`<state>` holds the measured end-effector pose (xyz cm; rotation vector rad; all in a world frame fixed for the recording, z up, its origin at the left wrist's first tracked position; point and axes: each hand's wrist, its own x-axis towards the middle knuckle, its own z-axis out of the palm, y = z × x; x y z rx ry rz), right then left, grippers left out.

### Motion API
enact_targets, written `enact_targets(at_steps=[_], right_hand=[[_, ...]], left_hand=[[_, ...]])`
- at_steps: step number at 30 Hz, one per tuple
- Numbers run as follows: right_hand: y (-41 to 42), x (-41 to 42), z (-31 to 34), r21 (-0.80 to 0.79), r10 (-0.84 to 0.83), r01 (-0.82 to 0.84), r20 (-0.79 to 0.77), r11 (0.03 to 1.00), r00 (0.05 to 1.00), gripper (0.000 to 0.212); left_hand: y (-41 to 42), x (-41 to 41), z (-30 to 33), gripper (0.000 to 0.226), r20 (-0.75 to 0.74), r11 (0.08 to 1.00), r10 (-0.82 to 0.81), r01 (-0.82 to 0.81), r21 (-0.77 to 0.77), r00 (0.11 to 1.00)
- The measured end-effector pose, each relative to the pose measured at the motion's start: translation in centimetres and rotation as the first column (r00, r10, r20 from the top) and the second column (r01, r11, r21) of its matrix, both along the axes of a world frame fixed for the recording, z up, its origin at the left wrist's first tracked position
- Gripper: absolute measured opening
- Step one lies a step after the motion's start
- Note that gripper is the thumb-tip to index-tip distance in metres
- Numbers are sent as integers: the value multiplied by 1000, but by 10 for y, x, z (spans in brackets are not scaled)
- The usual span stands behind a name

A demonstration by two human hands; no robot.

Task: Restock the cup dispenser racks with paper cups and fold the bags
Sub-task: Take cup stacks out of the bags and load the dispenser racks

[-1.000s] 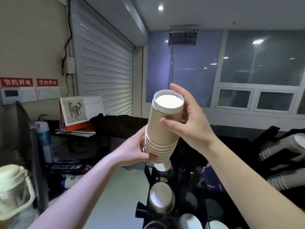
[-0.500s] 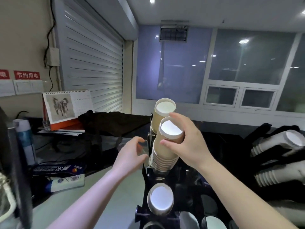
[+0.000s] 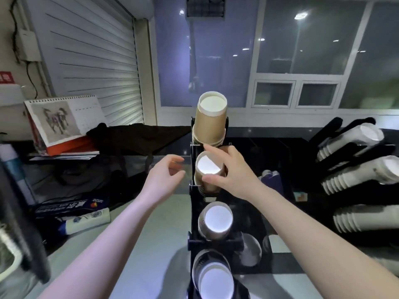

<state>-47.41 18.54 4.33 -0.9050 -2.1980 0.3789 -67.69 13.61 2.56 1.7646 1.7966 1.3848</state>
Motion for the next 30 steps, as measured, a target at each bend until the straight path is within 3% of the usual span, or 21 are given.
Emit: enact_targets(at_steps=[3, 5, 8, 11, 13, 15, 17, 21, 24, 30], right_hand=[[8, 7, 12, -59, 15, -34, -307, 998, 952, 44], [16, 9, 22, -76, -51, 16, -482, 997, 875, 30], [33, 5, 36, -171, -144, 55, -570, 984, 809, 31], [50, 0, 42, -217, -217, 136, -415, 967, 884, 51], [58, -6, 41, -241, -208, 143, -274, 960, 939, 71], [61, -10, 35, -290, -171, 93, -258, 952, 951, 85], [64, -14, 29, -300, -128, 34, -302, 953, 945, 71], [73, -18, 27, -141, -89, 53, -263, 989, 961, 35], [75, -20, 31, -116, -96, 71, -229, 991, 969, 34], [78, -19, 28, -13, -252, 252, -113, 968, 961, 49]], left_hand=[[-2, -1, 12, 32, 73, 996, -50, 44, 72, 996], [1, -2, 21, 42, 10, 990, -62, 61, 129, 998], [12, -3, 36, 52, -80, 977, -21, 37, 211, 997], [34, -2, 47, 68, -69, 984, -7, 19, 179, 998], [48, -1, 51, 81, -29, 995, -87, 89, 50, 996], [58, -1, 51, 81, 36, 975, -211, 213, -69, 977], [67, -2, 48, 80, 62, 962, -243, 249, -116, 968], [76, -2, 48, 76, 67, 967, -227, 233, -107, 972], [80, 4, 50, 63, 80, 973, -225, 228, -37, 971], [88, 2, 46, 66, 90, 981, -194, 194, 7, 977]])
